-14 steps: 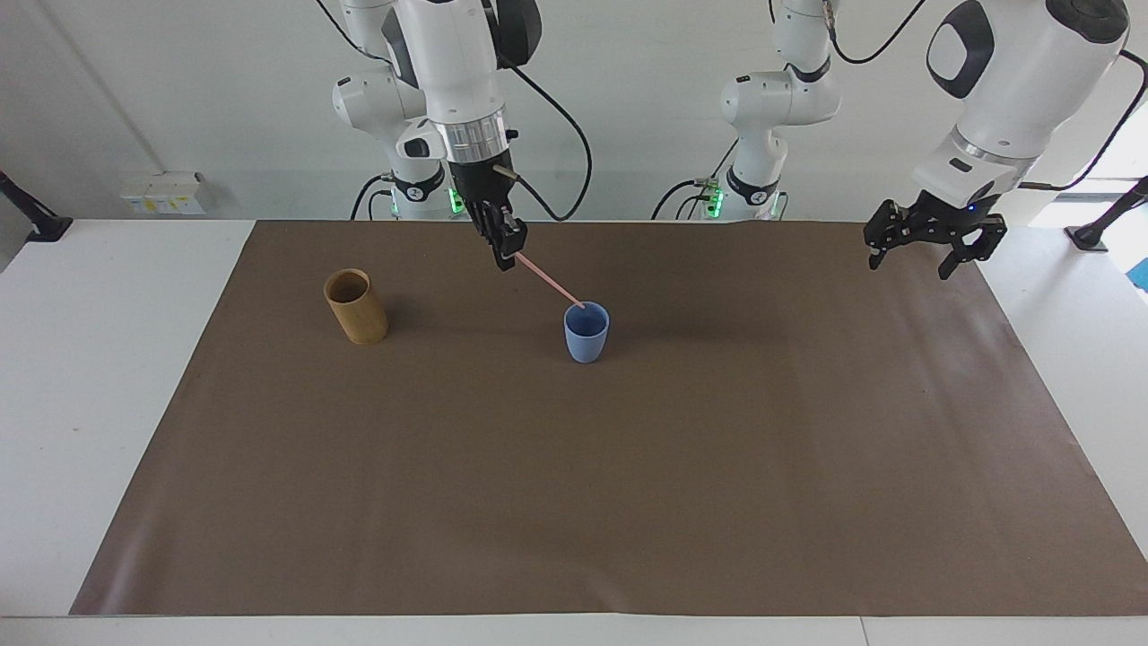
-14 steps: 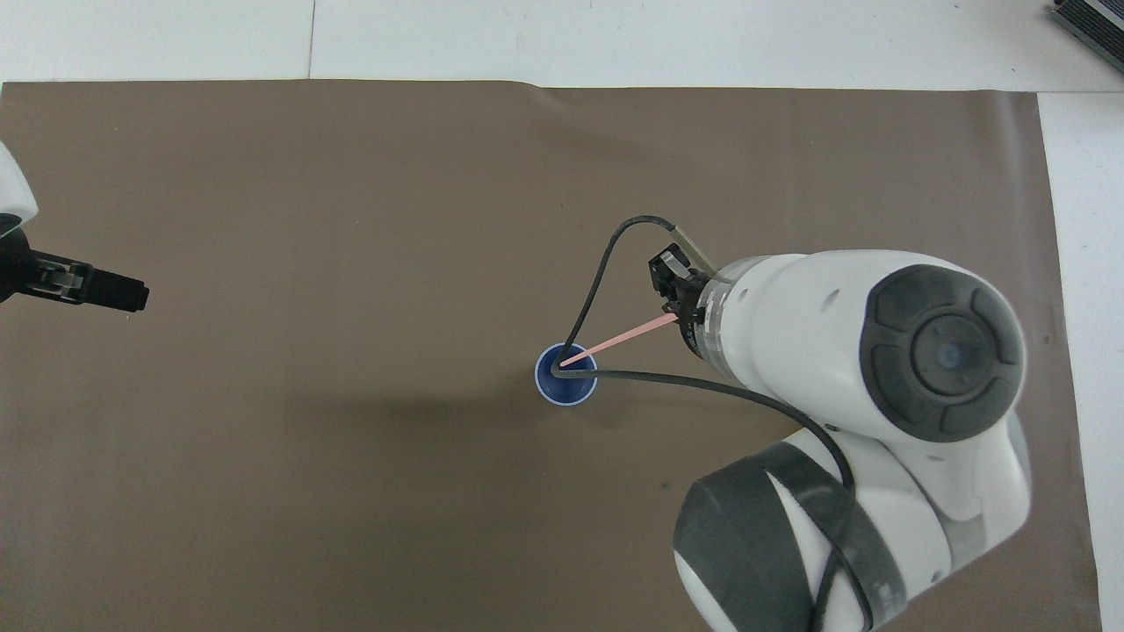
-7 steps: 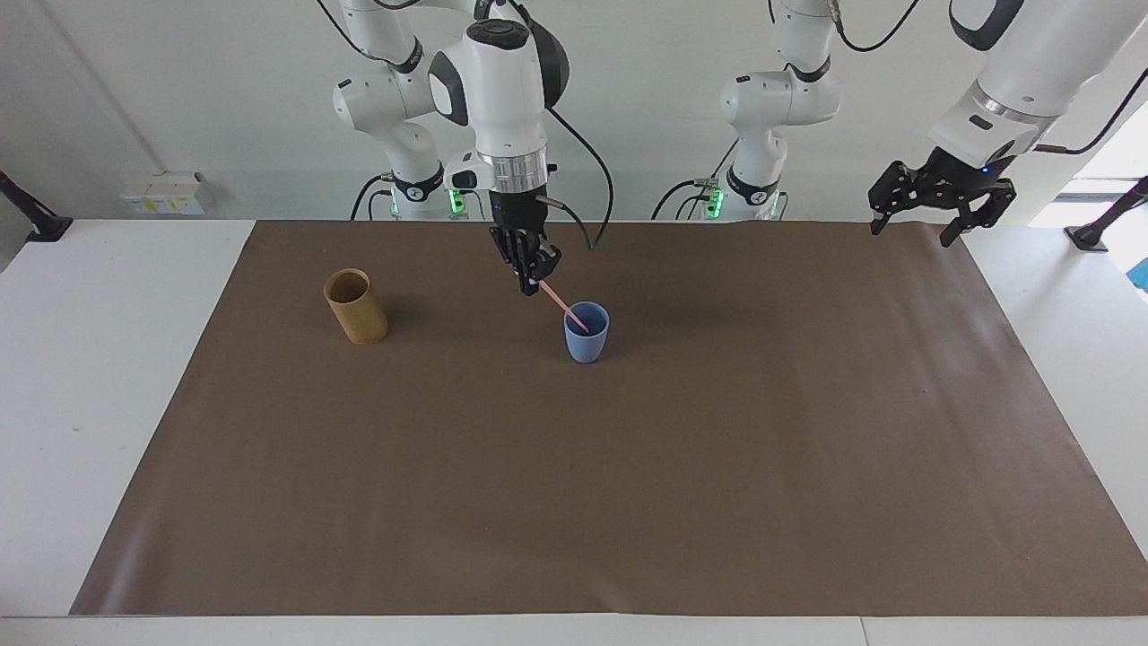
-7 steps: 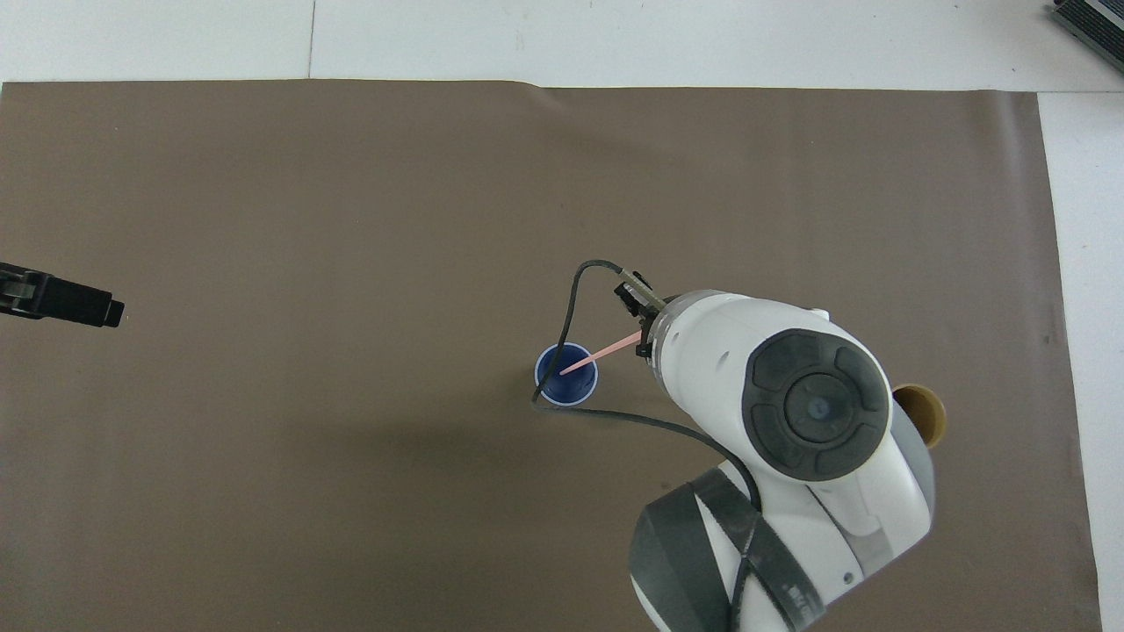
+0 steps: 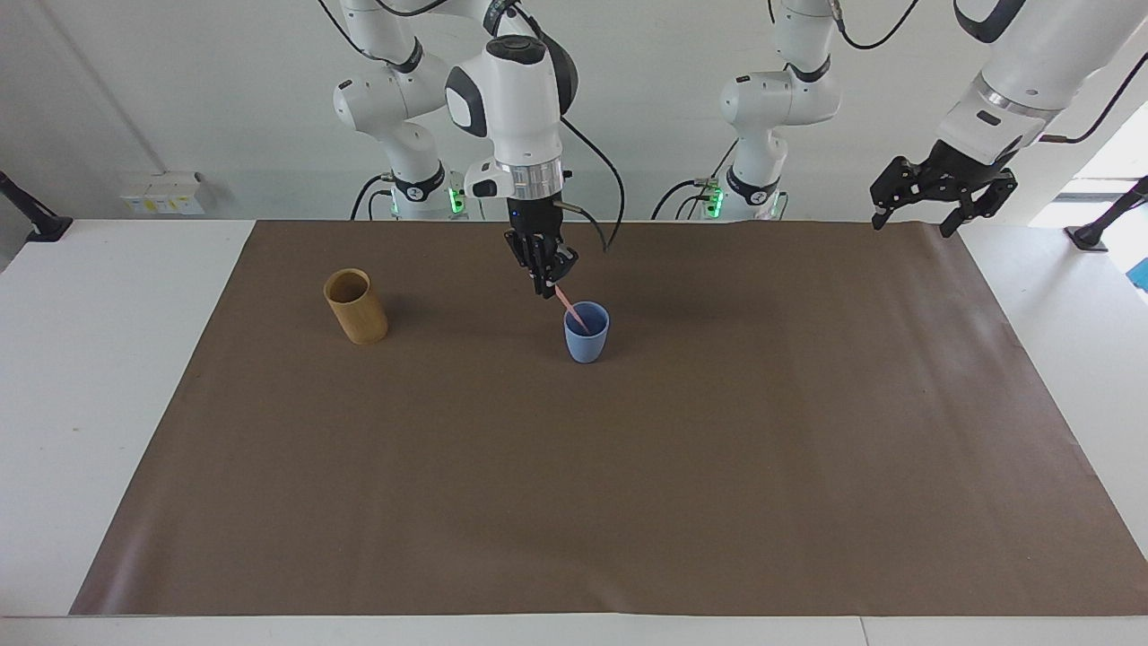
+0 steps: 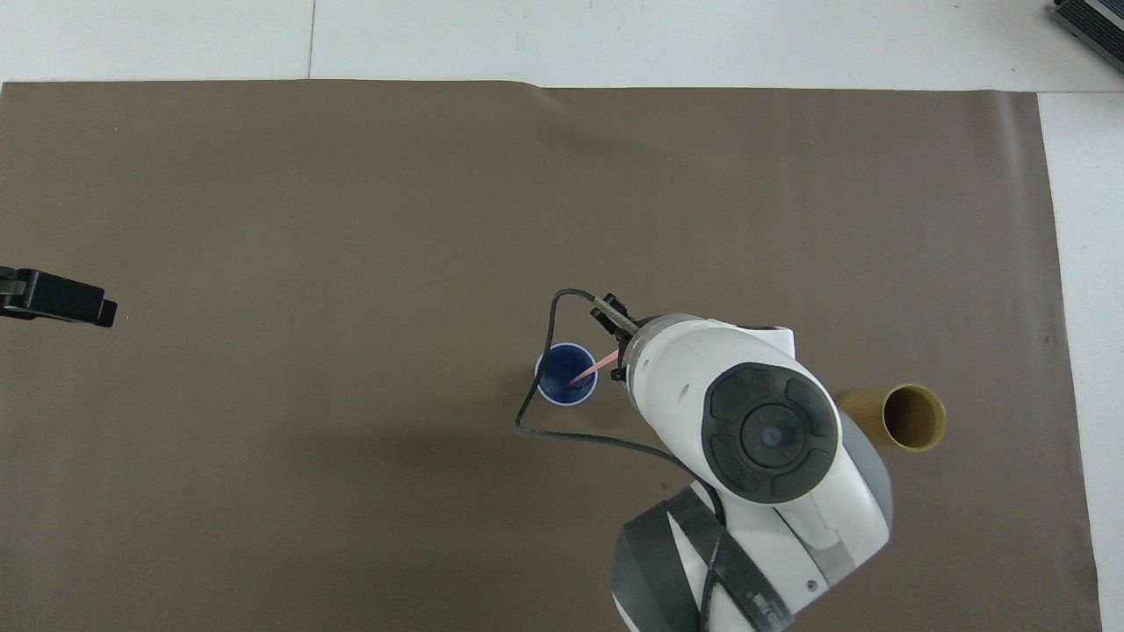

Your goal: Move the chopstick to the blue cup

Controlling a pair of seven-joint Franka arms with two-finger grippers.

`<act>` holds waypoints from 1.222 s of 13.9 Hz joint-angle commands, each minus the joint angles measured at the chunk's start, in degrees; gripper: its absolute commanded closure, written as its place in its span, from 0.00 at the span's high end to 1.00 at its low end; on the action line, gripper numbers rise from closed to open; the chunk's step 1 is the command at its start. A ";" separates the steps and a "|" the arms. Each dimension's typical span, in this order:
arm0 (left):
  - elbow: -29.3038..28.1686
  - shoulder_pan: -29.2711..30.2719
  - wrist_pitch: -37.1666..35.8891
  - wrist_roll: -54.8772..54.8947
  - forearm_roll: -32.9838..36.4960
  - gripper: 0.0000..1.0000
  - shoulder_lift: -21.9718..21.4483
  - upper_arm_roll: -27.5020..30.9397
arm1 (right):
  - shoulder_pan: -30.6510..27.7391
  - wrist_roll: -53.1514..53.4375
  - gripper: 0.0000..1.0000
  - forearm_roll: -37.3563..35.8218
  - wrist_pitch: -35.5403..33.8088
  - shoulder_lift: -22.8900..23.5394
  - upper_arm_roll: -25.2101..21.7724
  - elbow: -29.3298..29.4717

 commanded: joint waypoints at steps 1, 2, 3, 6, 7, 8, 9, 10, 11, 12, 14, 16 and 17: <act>-3.72 1.50 0.88 0.42 -0.46 1.00 -2.46 -0.39 | 0.03 -1.05 0.71 -0.79 0.56 -0.66 -0.04 -0.53; -4.43 1.58 1.15 0.60 -0.46 1.00 -2.82 -0.39 | 0.03 -1.14 0.78 -0.79 0.56 -0.49 -0.04 -0.27; -4.35 1.50 1.15 0.68 -0.46 1.00 -2.82 -0.39 | -0.06 -1.14 0.95 -0.79 0.56 -0.49 -0.04 0.17; -4.35 1.58 1.15 2.08 -0.37 1.00 -2.82 -0.39 | -2.42 -9.89 1.00 -0.70 -1.01 -2.32 -0.39 1.31; -4.35 1.58 1.32 2.53 -0.37 1.00 -2.82 -0.39 | -3.48 -15.94 1.00 -0.70 -3.11 -3.20 -0.39 1.23; -4.35 1.58 1.41 2.53 -0.37 1.00 -2.82 -0.22 | -4.71 -24.17 1.00 0.08 -4.87 -4.26 -0.65 1.57; -4.35 1.58 1.41 2.53 -0.37 1.00 -2.82 -0.21 | -6.46 -33.05 1.00 0.17 -7.59 -5.31 -0.74 1.67; -4.35 1.58 1.41 2.53 -0.28 1.00 -2.73 -0.21 | -8.48 -39.75 1.00 0.26 -11.09 -5.93 -0.74 2.71; -4.26 1.58 1.41 2.53 -0.28 1.00 -2.73 -0.21 | -10.50 -43.99 1.00 0.44 -14.61 -6.28 -0.83 4.11; -4.17 1.58 1.50 2.53 -0.28 1.00 -2.73 -0.21 | -12.96 -47.86 1.00 0.79 -18.12 -6.29 -0.83 6.21; -3.30 1.50 1.41 2.53 -0.28 1.00 -2.21 -0.21 | -17.71 -53.24 1.00 1.05 -22.62 -6.03 -0.83 9.56; -2.33 1.41 1.15 2.70 0.07 1.00 -1.68 -0.21 | -20.88 -56.59 1.00 1.05 -24.57 -5.76 -0.83 11.33; -1.98 1.15 1.50 3.05 1.03 1.00 -1.42 -0.30 | -22.28 -58.08 1.00 1.05 -25.10 -5.67 -0.83 12.12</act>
